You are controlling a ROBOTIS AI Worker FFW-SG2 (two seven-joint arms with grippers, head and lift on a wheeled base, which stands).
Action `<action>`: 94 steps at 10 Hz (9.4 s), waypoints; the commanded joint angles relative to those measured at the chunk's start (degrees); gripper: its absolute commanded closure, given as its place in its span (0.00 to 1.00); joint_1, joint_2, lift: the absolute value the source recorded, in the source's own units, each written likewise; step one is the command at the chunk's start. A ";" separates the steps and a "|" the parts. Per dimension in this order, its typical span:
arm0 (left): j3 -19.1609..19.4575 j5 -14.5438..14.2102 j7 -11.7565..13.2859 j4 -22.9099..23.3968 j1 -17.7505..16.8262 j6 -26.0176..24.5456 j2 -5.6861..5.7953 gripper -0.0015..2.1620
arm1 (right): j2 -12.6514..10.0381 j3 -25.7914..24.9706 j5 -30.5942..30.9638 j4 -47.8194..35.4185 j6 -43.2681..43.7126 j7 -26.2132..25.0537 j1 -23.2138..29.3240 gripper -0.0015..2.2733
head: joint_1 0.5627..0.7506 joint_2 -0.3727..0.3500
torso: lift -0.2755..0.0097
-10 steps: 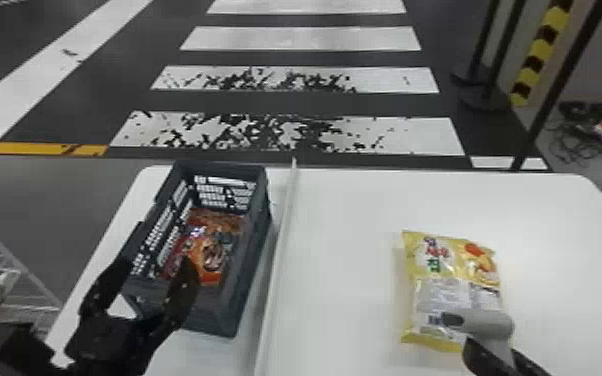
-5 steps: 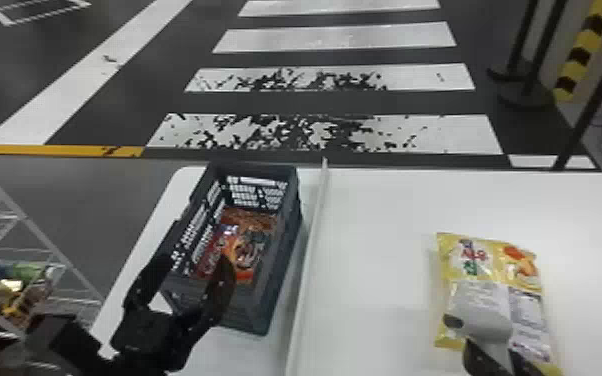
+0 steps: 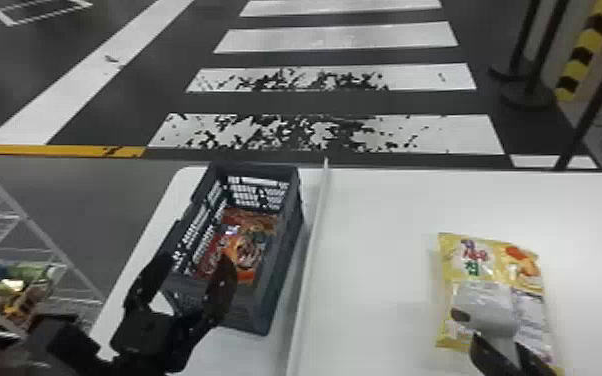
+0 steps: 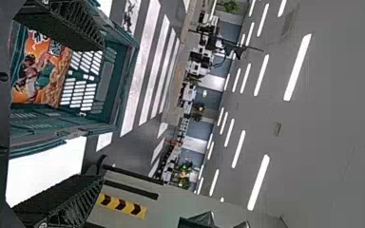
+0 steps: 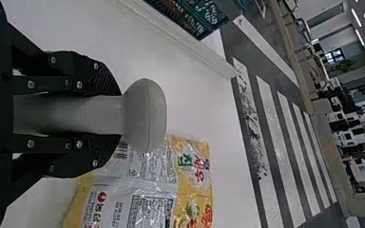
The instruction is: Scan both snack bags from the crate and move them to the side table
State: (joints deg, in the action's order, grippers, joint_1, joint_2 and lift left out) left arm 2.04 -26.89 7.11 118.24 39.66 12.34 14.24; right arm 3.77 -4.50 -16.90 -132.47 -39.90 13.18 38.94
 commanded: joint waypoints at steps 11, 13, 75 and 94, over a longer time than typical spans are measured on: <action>0.16 2.28 -0.08 3.31 4.72 2.64 -0.26 0.01 | 16.00 -13.78 -5.33 40.01 4.08 4.39 -30.68 0.99 | 0.70 0.19 | 0.63; 0.25 2.81 -0.25 3.05 5.42 3.87 -0.35 0.01 | 16.44 -9.21 -2.08 51.35 10.59 5.45 -37.00 0.99 | 0.70 0.19 | 0.63; -1.60 0.61 1.59 -4.69 0.24 10.37 0.62 0.01 | 25.23 -18.44 1.52 36.76 18.85 5.27 -23.29 0.05 | 0.70 0.03 | 0.63; 10.18 3.60 -4.82 22.30 -4.60 -46.23 2.02 0.04 | -0.96 -0.95 1.79 18.30 62.44 4.83 -0.53 0.05 | 0.70 0.54 | 0.63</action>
State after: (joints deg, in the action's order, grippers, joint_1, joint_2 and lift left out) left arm 11.58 -23.28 2.36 140.01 37.42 -30.29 16.12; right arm 2.72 -5.64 -15.10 -114.12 22.47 17.98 38.31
